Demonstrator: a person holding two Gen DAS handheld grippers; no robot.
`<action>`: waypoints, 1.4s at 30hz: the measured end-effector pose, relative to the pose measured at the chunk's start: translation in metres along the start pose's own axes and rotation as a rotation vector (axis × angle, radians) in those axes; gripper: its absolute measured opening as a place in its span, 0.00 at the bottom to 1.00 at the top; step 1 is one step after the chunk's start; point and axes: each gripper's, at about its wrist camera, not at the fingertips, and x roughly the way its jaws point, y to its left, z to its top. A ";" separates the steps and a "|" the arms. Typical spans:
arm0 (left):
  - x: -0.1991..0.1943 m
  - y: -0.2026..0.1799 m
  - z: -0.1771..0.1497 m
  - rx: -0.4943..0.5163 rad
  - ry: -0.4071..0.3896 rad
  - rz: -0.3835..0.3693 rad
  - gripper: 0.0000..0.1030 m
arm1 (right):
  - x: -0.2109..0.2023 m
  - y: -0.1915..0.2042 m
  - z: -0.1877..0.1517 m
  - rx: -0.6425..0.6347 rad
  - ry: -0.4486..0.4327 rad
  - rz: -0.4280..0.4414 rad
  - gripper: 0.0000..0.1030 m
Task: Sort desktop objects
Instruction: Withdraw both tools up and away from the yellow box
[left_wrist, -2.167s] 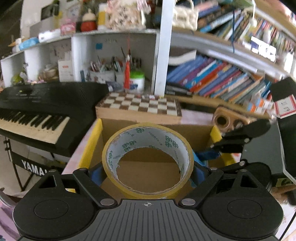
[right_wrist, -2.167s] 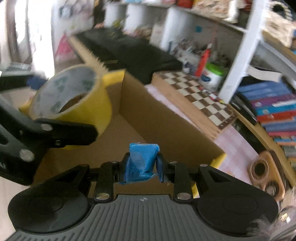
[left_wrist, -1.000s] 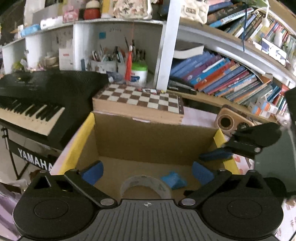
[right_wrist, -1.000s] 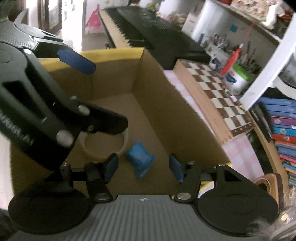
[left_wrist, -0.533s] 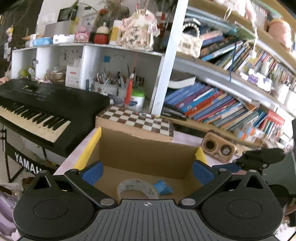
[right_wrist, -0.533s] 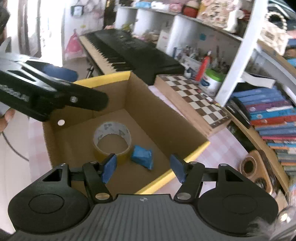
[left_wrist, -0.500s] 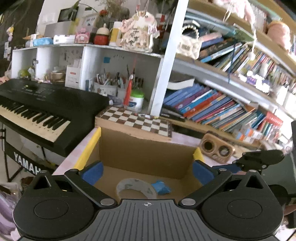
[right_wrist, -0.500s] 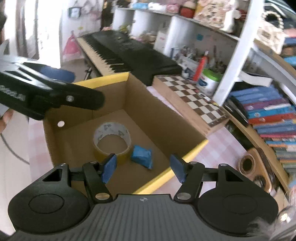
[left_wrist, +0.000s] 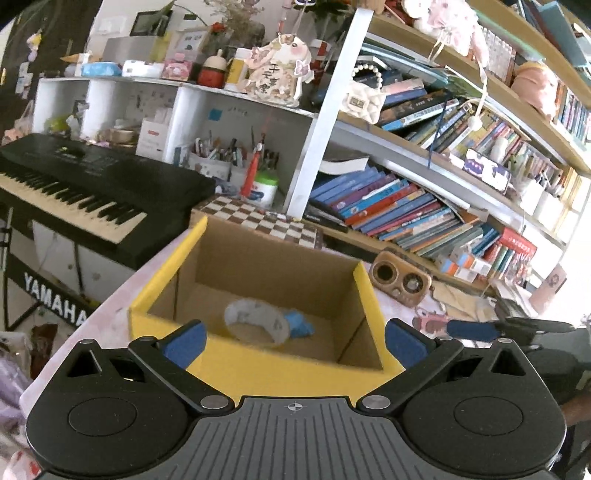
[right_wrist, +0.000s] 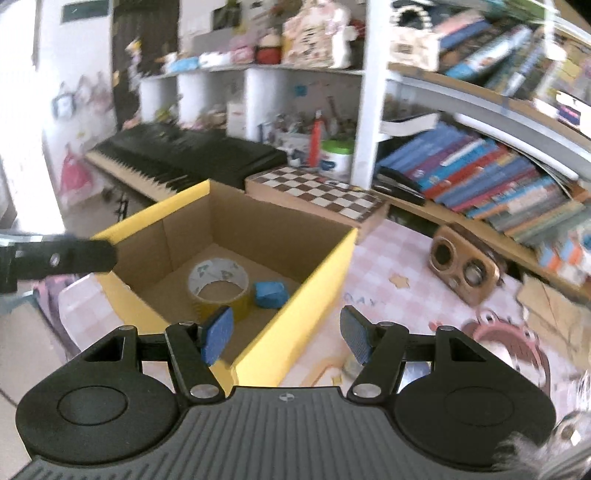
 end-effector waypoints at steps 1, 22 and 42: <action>-0.006 0.000 -0.004 0.003 0.001 0.007 1.00 | -0.005 0.001 -0.004 0.015 -0.005 -0.010 0.60; -0.088 0.003 -0.065 -0.104 0.000 -0.016 1.00 | -0.096 0.059 -0.090 0.170 -0.042 -0.116 0.67; -0.121 -0.031 -0.096 0.102 0.027 0.051 1.00 | -0.127 0.086 -0.124 0.174 -0.043 -0.179 0.77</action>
